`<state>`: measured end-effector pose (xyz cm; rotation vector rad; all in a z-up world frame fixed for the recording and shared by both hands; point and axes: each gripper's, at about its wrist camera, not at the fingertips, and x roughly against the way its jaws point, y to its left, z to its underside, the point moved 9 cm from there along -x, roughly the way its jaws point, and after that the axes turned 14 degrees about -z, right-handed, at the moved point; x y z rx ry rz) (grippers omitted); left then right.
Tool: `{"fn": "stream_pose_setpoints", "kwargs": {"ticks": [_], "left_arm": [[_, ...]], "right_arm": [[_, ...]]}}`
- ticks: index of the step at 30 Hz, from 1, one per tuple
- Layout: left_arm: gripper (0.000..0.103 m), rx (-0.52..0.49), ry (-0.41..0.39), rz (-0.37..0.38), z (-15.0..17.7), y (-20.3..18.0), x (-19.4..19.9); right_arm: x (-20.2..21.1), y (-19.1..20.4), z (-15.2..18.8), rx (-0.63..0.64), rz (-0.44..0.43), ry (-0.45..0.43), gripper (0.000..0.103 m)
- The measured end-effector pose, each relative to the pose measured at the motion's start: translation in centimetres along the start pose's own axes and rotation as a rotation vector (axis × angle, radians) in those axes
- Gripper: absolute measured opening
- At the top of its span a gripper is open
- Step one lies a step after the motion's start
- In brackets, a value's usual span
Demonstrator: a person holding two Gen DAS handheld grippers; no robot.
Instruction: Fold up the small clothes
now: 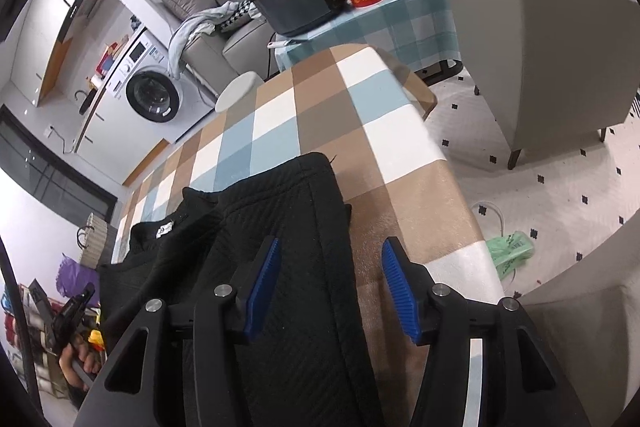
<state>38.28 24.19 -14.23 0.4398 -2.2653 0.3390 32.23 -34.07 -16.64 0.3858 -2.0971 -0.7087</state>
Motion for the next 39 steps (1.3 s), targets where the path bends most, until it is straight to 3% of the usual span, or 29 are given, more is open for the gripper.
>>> {"fn": "stream_pose_setpoints", "kwargs": {"ticks": [4,9,11,13,16,19,23,25,28,30,33,39], "left_arm": [[0.016,-0.071,0.032,0.001,1.2,-1.4,-0.4],[0.061,-0.118,0.019,-0.012,1.9,-2.7,-0.1],[0.066,-0.125,0.011,-0.010,1.8,-2.9,0.1],[0.070,-0.138,0.010,-0.024,1.7,-3.0,-0.1],[0.072,-0.152,0.010,-0.044,1.6,-3.0,-0.3],[0.074,-0.167,0.003,-0.057,1.5,-3.1,-0.8],[0.074,-0.190,0.018,-0.088,1.6,-3.3,-2.1],[0.070,-0.203,0.028,-0.093,1.8,-3.5,-2.8],[0.054,-0.224,0.022,-0.092,1.8,-3.9,-3.3],[0.028,-0.235,0.015,-0.069,1.7,-4.3,-3.4],[0.011,-0.242,-0.016,-0.043,1.4,-4.8,-2.7],[0.005,-0.139,-0.103,0.031,-0.5,-3.5,0.7]], "right_arm": [[-1.5,0.4,-0.8,0.025,-0.008,0.006,0.061],[-4.3,0.4,-2.4,0.099,0.047,0.005,0.059],[-5.4,0.8,-2.9,0.132,0.033,0.021,0.039],[-5.5,1.5,-3.2,0.169,0.018,0.025,0.006],[-2.1,4.4,-4.3,0.256,-0.122,-0.120,0.005],[0.3,3.3,-5.4,0.219,-0.064,-0.198,0.005],[-0.9,1.5,-4.9,0.176,-0.008,-0.160,0.005],[-1.6,1.6,-4.6,0.172,-0.011,-0.135,0.005],[-2.0,1.9,-4.4,0.188,-0.011,-0.123,0.005],[-1.8,1.8,-4.2,0.184,-0.009,-0.119,0.005],[-1.8,1.5,-3.9,0.173,-0.010,-0.114,0.005],[-1.5,1.5,-3.6,0.165,-0.028,-0.114,0.005]]}}
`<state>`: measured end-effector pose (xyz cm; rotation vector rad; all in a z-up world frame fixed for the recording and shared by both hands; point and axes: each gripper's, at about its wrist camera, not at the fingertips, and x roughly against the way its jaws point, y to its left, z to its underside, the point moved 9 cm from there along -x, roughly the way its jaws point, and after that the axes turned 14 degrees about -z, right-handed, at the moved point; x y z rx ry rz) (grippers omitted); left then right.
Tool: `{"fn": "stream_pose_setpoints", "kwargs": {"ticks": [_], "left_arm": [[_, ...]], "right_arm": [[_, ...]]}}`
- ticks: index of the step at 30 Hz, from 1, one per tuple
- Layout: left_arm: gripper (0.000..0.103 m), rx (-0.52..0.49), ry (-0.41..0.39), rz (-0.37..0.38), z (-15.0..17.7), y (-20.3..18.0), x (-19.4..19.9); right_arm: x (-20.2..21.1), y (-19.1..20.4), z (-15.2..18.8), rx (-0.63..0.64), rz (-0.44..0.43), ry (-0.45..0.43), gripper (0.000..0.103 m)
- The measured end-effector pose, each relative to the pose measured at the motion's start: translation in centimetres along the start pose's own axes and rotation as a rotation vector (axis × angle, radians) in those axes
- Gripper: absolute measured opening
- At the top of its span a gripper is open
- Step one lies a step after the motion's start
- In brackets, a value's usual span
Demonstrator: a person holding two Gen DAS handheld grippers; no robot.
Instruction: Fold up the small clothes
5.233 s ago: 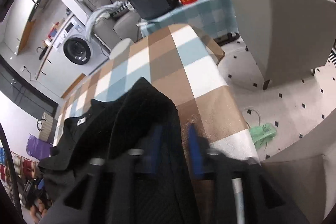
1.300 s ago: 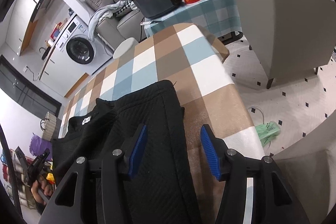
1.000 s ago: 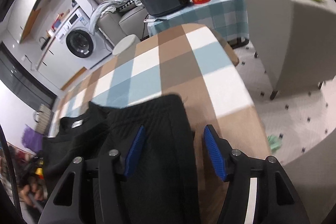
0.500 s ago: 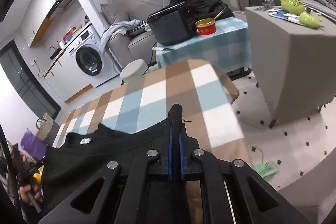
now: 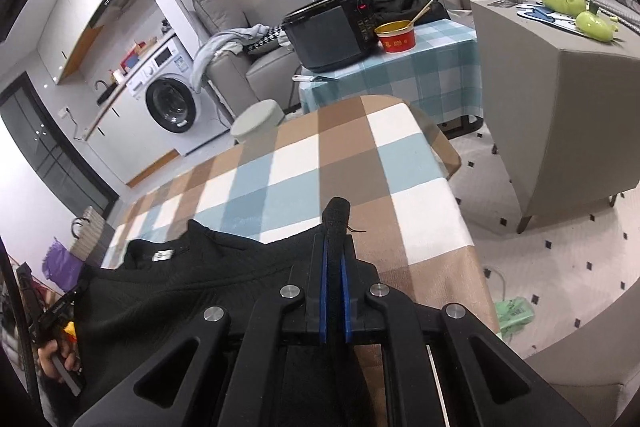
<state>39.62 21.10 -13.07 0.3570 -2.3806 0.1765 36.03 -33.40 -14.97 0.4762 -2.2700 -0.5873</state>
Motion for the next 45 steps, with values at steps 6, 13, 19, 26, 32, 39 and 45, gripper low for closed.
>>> {"fn": "stream_pose_setpoints", "kwargs": {"ticks": [6,13,19,26,32,39,45], "left_arm": [[0.005,0.134,-0.042,0.006,-1.3,3.3,1.6],[0.005,0.151,0.022,-0.037,0.2,4.4,-0.7],[0.005,0.146,-0.017,-0.028,-0.5,3.9,0.0],[0.006,0.124,0.050,-0.102,0.5,4.3,-0.7],[0.046,0.096,0.109,-0.110,2.9,4.5,0.5],[0.066,0.022,0.155,-0.100,7.9,4.3,5.5],[0.067,0.011,0.213,-0.101,13.7,5.4,9.9]], "right_arm": [[0.4,1.2,-0.6,0.017,-0.046,-0.053,0.005],[-0.9,2.0,-1.1,0.034,-0.037,-0.052,0.005],[0.3,3.0,-2.4,0.048,-0.077,-0.124,0.005],[-0.5,1.6,-2.5,-0.018,-0.019,-0.083,0.021],[0.8,1.2,0.2,-0.044,-0.010,0.001,0.041],[4.7,2.4,5.7,-0.045,-0.026,0.093,0.054],[8.3,2.9,12.2,-0.080,-0.041,0.176,0.056]]}}
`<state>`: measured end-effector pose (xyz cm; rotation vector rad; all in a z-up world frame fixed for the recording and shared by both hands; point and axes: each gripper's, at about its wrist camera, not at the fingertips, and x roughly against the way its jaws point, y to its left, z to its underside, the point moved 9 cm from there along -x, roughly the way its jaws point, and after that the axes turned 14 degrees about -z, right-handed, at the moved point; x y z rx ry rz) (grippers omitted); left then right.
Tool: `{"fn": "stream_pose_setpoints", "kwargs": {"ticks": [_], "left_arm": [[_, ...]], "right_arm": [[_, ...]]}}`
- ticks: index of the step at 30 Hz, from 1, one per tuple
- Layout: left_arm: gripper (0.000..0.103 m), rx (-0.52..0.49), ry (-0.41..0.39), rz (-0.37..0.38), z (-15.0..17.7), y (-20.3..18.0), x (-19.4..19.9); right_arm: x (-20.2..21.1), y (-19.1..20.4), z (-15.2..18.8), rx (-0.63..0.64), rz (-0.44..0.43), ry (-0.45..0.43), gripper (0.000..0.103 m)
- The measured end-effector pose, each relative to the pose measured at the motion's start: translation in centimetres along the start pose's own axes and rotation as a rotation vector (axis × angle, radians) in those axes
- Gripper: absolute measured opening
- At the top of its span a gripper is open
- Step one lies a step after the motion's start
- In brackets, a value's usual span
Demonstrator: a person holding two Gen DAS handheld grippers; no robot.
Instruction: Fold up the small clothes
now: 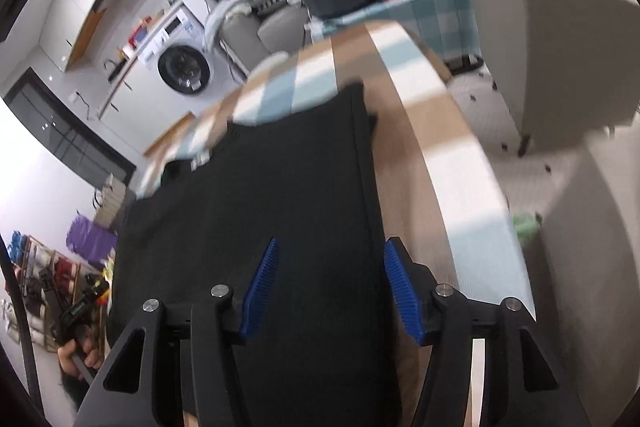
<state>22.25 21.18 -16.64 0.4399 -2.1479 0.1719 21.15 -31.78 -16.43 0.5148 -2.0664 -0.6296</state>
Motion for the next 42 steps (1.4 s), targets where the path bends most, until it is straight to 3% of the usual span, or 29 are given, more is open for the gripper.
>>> {"fn": "stream_pose_setpoints", "kwargs": {"ticks": [4,8,10,11,12,13,14,15,18,20,22,23,25,26,27,34,35,36,37,38,42], "left_arm": [[0.067,0.023,0.050,0.023,4.0,0.5,1.2],[0.066,0.046,0.040,0.051,6.0,0.7,2.3],[0.052,0.037,0.023,0.056,6.6,0.6,2.9],[0.033,0.027,0.008,0.058,6.6,0.5,3.3],[0.021,0.008,-0.003,0.073,6.8,0.2,3.6],[0.018,-0.001,-0.007,0.077,7.0,0.0,4.0],[0.015,-0.012,-0.014,0.070,7.1,-0.1,4.2],[0.013,-0.034,-0.023,0.059,7.3,-0.2,4.6],[0.011,-0.043,-0.019,0.053,7.5,-0.1,4.9],[0.011,-0.061,-0.019,0.036,7.9,0.3,5.1],[0.016,-0.068,-0.012,0.021,8.2,0.9,5.2],[0.020,-0.057,-0.010,0.020,8.2,1.1,5.3],[0.036,-0.026,0.003,-0.001,8.0,2.0,5.5],[0.047,-0.013,0.009,-0.012,7.8,2.5,5.6],[0.050,0.010,0.012,-0.018,7.6,2.9,5.7],[0.053,0.056,0.033,0.003,6.3,2.9,5.0],[0.059,0.044,0.028,0.008,6.1,2.6,4.9],[0.068,0.027,0.029,0.011,6.1,2.2,4.8],[0.071,0.016,0.030,0.005,6.1,1.9,4.6],[0.071,0.012,0.030,0.004,6.0,1.5,4.4],[0.071,-0.001,0.052,0.011,6.0,0.8,3.6]], "right_arm": [[1.2,0.3,3.7,-0.005,-0.015,0.025,0.061],[2.0,0.7,6.8,0.007,-0.026,0.070,0.062],[2.4,1.0,7.9,0.022,-0.025,0.072,0.062],[2.6,1.2,8.1,0.036,-0.025,0.070,0.062],[2.6,1.2,8.2,0.043,-0.022,0.065,0.061],[2.6,1.3,8.3,0.054,-0.015,0.062,0.060],[2.6,1.3,8.3,0.065,-0.009,0.062,0.046],[2.6,1.3,8.3,0.077,-0.003,0.062,0.025],[2.4,1.0,8.2,0.083,0.006,0.079,0.008],[2.7,0.8,8.8,0.100,0.037,0.108,0.008],[3.2,0.7,9.2,0.114,0.051,0.124,0.008],[3.4,0.8,9.3,0.116,0.043,0.123,0.013],[4.0,0.5,8.9,0.088,0.034,0.098,0.028],[4.3,0.3,8.7,0.071,0.023,0.084,0.046],[4.6,0.2,8.4,0.056,0.013,0.068,0.054],[4.0,-0.1,7.4,0.023,-0.006,0.053,0.054],[3.9,0.1,7.4,0.026,-0.013,0.056,0.055],[3.6,0.2,7.4,0.030,-0.017,0.064,0.059],[3.4,0.3,7.4,0.037,-0.012,0.071,0.062],[3.2,0.2,7.3,0.040,-0.007,0.070,0.069],[2.2,0.5,7.4,0.069,-0.006,0.079,0.070]]}}
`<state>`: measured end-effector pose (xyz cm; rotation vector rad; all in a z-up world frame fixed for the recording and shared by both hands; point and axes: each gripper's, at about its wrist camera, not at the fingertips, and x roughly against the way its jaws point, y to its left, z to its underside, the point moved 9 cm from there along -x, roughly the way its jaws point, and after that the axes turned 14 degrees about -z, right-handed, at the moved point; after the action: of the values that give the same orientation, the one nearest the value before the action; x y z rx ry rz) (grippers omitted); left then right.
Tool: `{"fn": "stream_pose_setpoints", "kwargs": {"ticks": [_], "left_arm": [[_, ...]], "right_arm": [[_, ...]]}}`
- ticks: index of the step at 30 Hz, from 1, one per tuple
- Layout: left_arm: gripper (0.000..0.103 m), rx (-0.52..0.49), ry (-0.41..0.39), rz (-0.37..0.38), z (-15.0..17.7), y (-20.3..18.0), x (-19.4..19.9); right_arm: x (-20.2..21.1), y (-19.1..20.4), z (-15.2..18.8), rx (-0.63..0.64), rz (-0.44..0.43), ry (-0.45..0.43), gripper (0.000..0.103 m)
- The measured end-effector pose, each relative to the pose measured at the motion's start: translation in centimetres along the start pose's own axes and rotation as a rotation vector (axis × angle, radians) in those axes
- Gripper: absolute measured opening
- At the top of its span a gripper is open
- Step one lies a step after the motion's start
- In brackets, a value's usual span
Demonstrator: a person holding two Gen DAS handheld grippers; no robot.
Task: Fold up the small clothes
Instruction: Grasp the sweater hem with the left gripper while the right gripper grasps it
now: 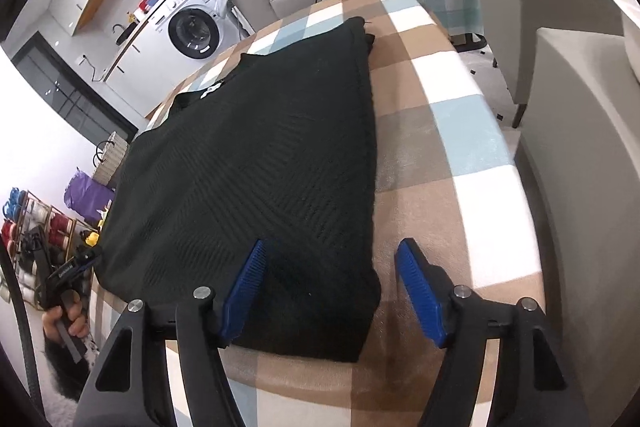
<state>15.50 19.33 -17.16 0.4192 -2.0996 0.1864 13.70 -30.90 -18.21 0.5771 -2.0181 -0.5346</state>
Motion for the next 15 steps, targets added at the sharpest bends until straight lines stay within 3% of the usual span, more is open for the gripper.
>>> {"fn": "stream_pose_setpoints", "kwargs": {"ticks": [2,3,4,7,8,9,15], "left_arm": [[0.071,0.000,-0.003,-0.002,-0.2,-0.2,-0.3],[0.070,0.000,-0.005,-0.010,-0.2,-0.3,-0.4],[0.069,-0.005,-0.006,-0.012,-0.3,-0.4,-0.5],[0.050,-0.030,-0.014,0.007,-0.2,-1.1,-0.6],[0.037,-0.035,-0.019,0.010,-0.2,-1.3,-0.6],[0.031,-0.044,-0.025,0.022,-0.1,-1.6,-0.6],[0.029,-0.073,-0.032,0.014,0.6,-1.5,-0.4]], "right_arm": [[-0.3,0.3,0.0,0.023,0.005,0.009,0.063],[-0.6,0.5,0.0,0.033,0.007,0.014,0.050],[-0.9,0.7,0.1,0.053,0.016,0.028,0.045],[-1.2,1.3,0.3,0.083,0.011,0.036,0.024],[-1.1,1.5,0.3,0.096,0.018,0.036,0.017],[-1.1,1.7,0.3,0.109,0.027,0.041,0.014],[-0.2,1.3,1.8,0.105,0.057,0.089,0.012]]}}
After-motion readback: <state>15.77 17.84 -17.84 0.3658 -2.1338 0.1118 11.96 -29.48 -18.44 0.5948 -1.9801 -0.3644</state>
